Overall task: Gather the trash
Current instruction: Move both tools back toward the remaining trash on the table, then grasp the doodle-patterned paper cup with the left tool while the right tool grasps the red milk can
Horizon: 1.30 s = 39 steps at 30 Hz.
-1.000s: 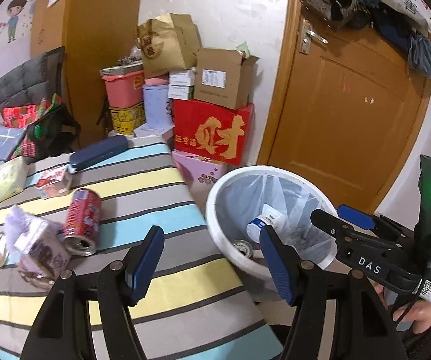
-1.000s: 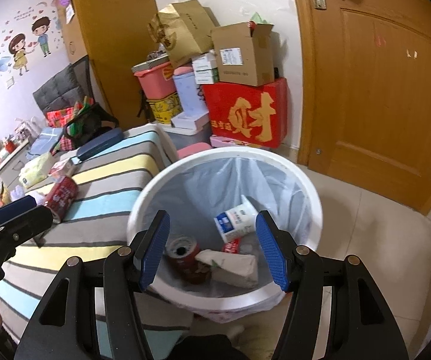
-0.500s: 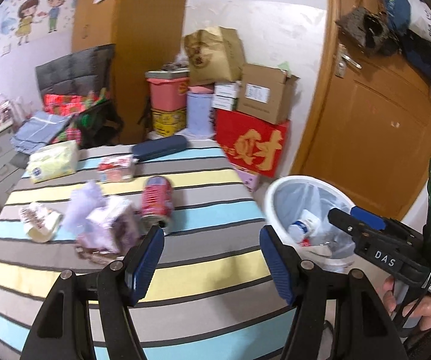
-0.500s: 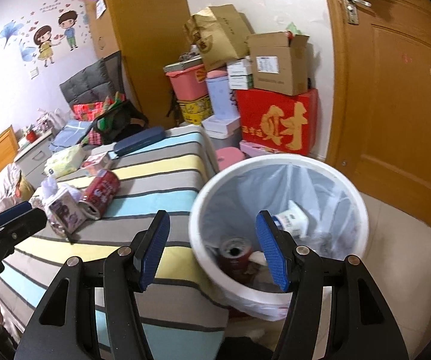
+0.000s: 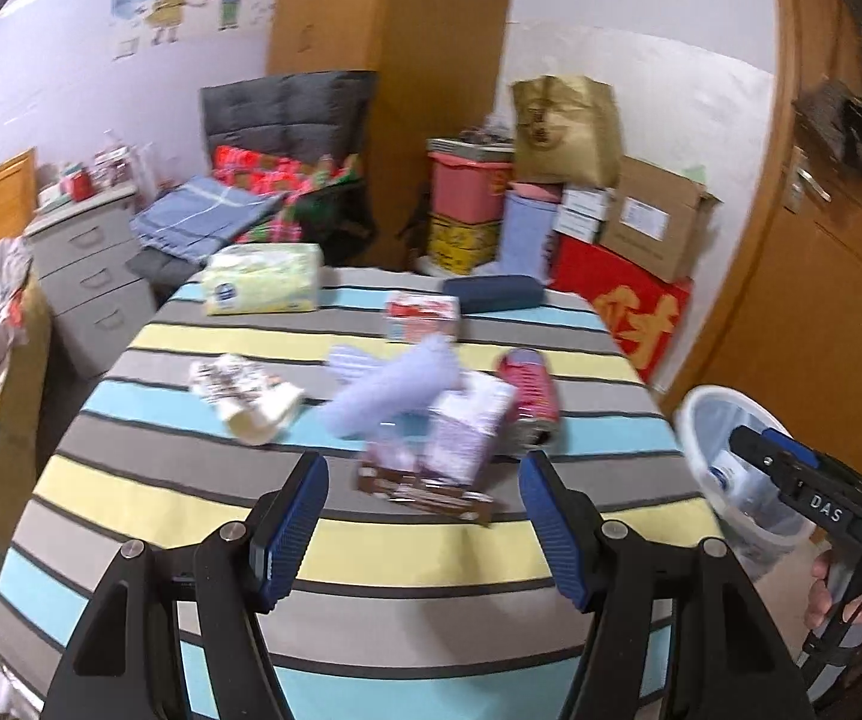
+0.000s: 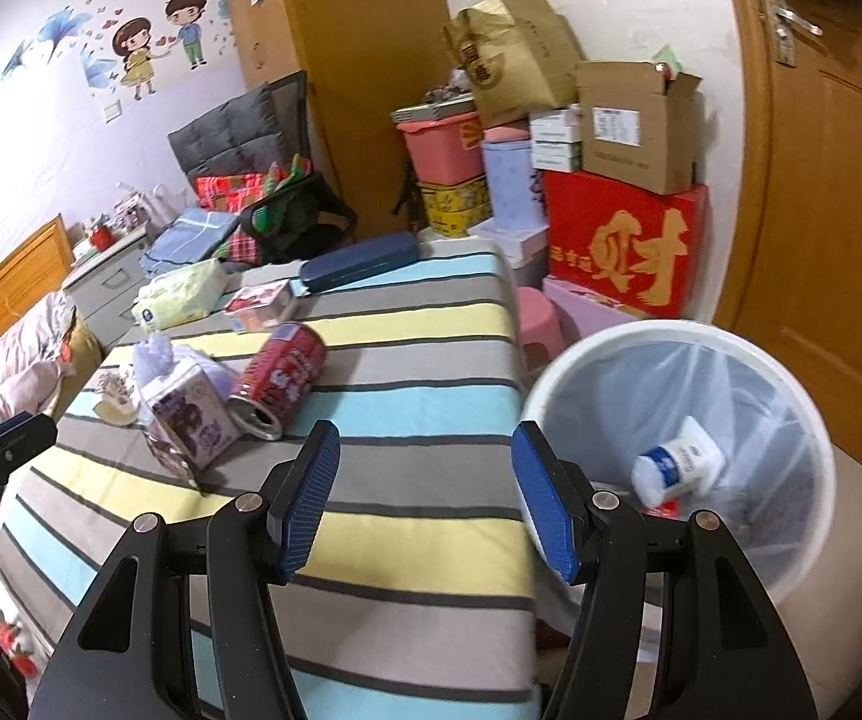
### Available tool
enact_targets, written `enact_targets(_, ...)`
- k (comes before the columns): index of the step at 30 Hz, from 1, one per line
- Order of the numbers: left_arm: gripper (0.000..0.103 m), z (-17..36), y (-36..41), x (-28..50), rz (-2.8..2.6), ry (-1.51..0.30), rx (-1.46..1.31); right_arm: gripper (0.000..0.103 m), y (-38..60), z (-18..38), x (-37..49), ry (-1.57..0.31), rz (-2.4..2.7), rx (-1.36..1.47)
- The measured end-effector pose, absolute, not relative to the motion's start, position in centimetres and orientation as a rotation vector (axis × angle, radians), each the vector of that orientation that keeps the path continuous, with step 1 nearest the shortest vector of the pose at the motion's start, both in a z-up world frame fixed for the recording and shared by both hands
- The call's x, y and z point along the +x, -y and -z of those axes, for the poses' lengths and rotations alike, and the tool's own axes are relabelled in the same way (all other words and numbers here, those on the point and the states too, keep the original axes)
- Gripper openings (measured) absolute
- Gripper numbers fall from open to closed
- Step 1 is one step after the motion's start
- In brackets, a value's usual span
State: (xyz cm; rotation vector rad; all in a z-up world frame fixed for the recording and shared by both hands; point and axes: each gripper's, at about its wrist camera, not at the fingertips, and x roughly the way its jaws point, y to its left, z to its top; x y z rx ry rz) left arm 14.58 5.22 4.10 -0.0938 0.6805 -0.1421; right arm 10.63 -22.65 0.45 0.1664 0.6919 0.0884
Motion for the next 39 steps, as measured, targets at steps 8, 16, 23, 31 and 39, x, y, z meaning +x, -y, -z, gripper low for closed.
enact_targets(8, 0.066, -3.0, -10.1, 16.5, 0.061, -0.704, -0.144, 0.061, 19.8, 0.2, 13.3, -0.729, -0.142, 0.144)
enact_targets(16, 0.068, -1.2, -13.9, 19.6, 0.002, -0.751, -0.192, 0.061, 18.1, 1.0, 15.9, -0.774, -0.182, 0.142)
enact_targets(23, 0.069, 0.8, -15.6, 23.2, -0.027, -0.795, -0.244, 0.061, 18.1, 1.9, 18.2, -0.813, -0.193, 0.19)
enact_targets(31, 0.07, 2.3, -15.9, 27.3, -0.027, -0.825, -0.268, 0.062, 17.6, 2.9, 20.0, -0.845, -0.231, 0.24)
enact_targets(39, 0.07, 4.0, -15.6, 29.8, -0.032, -0.872, -0.294, 0.062, 16.3, 3.1, 21.1, -0.876, -0.268, 0.194)
